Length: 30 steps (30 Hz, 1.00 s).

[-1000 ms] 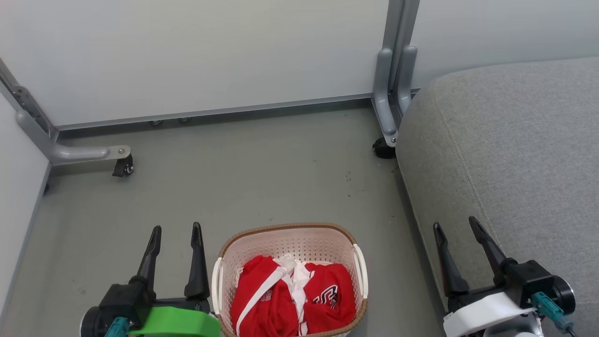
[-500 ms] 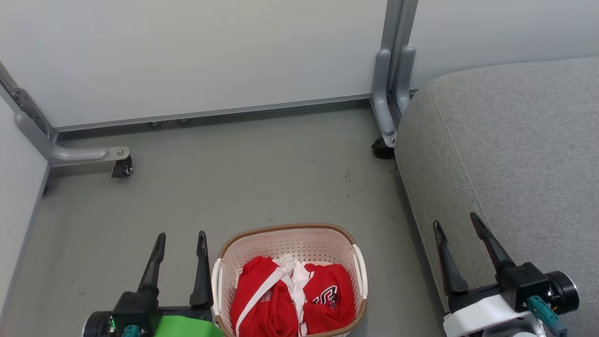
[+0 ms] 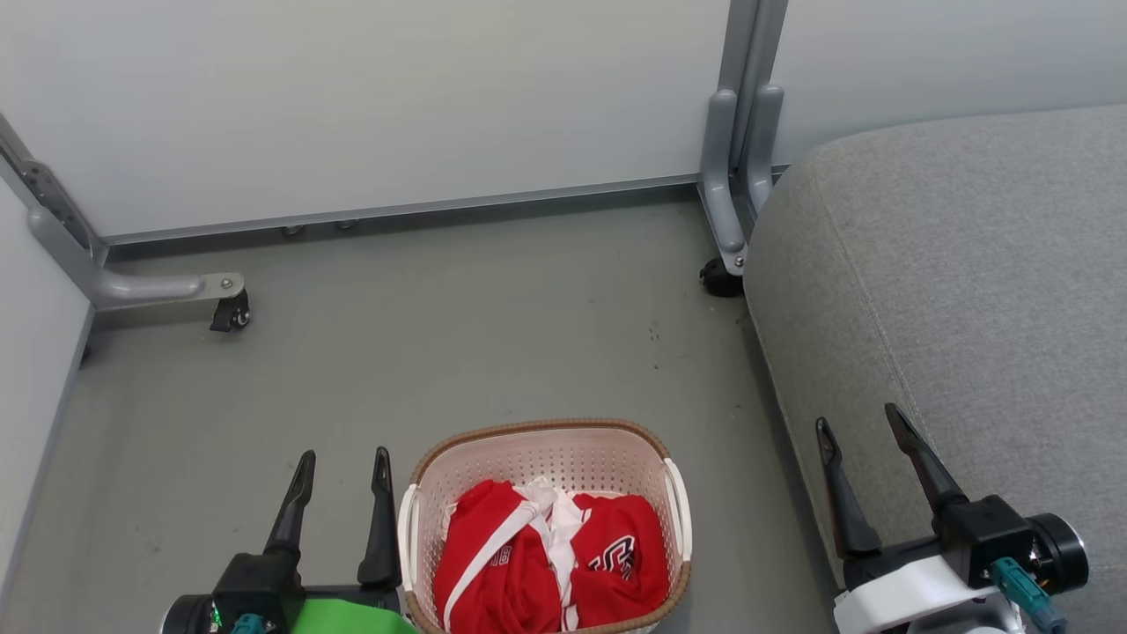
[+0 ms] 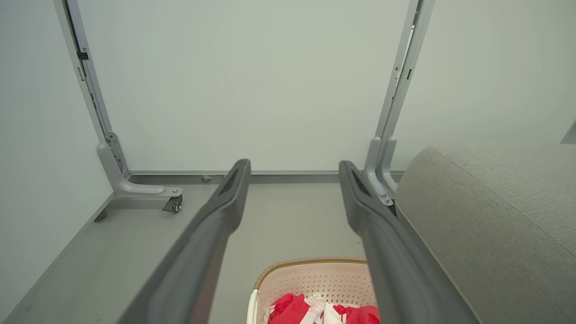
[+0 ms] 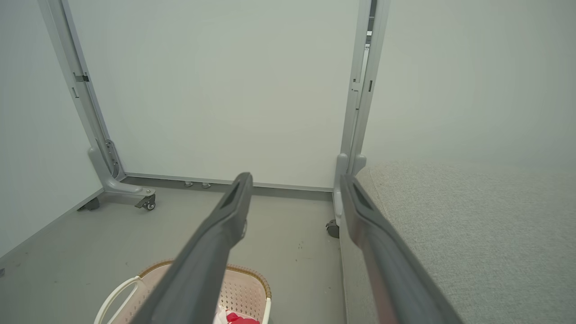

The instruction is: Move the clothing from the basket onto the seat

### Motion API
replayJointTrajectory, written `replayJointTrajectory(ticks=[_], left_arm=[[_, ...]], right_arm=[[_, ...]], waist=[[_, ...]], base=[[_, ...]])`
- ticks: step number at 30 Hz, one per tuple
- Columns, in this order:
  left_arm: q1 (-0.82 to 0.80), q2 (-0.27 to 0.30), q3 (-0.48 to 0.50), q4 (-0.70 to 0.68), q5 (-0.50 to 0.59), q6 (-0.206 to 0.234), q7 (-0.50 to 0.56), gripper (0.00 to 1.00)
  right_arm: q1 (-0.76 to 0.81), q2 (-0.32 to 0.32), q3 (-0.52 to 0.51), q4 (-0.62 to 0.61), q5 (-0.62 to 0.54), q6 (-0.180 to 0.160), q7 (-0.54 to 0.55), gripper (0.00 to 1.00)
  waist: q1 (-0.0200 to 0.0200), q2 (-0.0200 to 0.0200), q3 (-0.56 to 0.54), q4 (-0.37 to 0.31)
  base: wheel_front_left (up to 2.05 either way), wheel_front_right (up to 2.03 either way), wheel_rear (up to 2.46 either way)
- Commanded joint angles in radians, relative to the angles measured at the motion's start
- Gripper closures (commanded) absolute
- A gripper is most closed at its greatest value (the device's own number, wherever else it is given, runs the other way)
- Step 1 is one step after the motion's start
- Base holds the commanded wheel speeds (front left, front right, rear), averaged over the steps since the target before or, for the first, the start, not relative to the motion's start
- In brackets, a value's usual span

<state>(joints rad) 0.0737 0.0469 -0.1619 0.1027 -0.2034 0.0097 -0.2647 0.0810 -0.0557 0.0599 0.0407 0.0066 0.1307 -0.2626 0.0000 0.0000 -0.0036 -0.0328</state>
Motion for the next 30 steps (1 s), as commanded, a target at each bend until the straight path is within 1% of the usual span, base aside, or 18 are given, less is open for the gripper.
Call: replayJointTrajectory(ticks=[1, 11, 15, 18, 20, 22, 25, 28, 30], left_arm=[[0.014, 0.006, 0.004, 0.002, -0.01, -0.001, 0.0, 0.0], [0.019, 0.006, -0.001, 0.009, 0.002, -0.006, 0.0, 0.0], [0.02, 0.006, -0.013, 0.034, 0.026, -0.005, 0.0, 0.0], [0.0, 0.006, -0.04, 0.07, 0.067, -0.03, 0.001, 0.0], [-0.03, 0.009, -0.064, 0.11, 0.118, -0.043, 0.0, 0.0], [-0.077, 0.025, -0.111, 0.162, 0.191, -0.053, 0.0, 0.0], [-0.176, 0.024, -0.17, 0.262, 0.249, -0.065, 0.0, 0.0], [-0.291, 0.035, -0.231, 0.351, 0.305, -0.07, 0.0, 0.0], [-0.37, 0.042, -0.265, 0.417, 0.336, -0.061, 0.0, 0.0]], right_arm=[[0.015, -0.001, -0.002, 0.002, 0.003, 0.0, -0.003, 0.0], [0.019, -0.001, 0.002, 0.002, 0.005, 0.0, -0.003, 0.0], [0.021, -0.002, -0.007, 0.006, 0.005, 0.0, -0.003, 0.0], [0.021, -0.001, -0.035, 0.024, 0.022, 0.0, -0.003, 0.0], [0.002, 0.001, -0.039, 0.027, 0.034, 0.0, -0.003, 0.0], [-0.032, 0.0, -0.047, 0.023, 0.044, 0.0, -0.003, 0.0], [-0.074, -0.013, -0.054, 0.014, 0.056, 0.0, -0.003, 0.0], [-0.125, -0.025, -0.055, 0.008, 0.067, 0.0, -0.003, 0.0], [-0.161, -0.034, -0.055, 0.004, 0.075, 0.0, -0.003, 0.0]], waist=[[0.0, 0.0, -0.001, 0.0], [0.0, 0.0, -0.003, -0.001], [0.0, 0.0, 0.003, -0.004], [0.0, 0.0, 0.021, -0.01], [0.0, 0.0, 0.055, -0.016], [0.0, 0.0, 0.112, -0.022], [0.0, 0.0, 0.211, -0.027], [0.0, 0.0, 0.301, -0.038], [0.0, 0.0, 0.362, -0.049]], base=[[0.0, 0.0, 0.0], [0.0, 0.0, 0.0], [0.0, 0.0, 0.0], [0.0, 0.0, 0.0], [0.0, 0.0, 0.0], [0.0, 0.0, 0.0], [0.0, 0.0, 0.0], [0.0, 0.0, 0.0], [0.0, 0.0, 0.0]])
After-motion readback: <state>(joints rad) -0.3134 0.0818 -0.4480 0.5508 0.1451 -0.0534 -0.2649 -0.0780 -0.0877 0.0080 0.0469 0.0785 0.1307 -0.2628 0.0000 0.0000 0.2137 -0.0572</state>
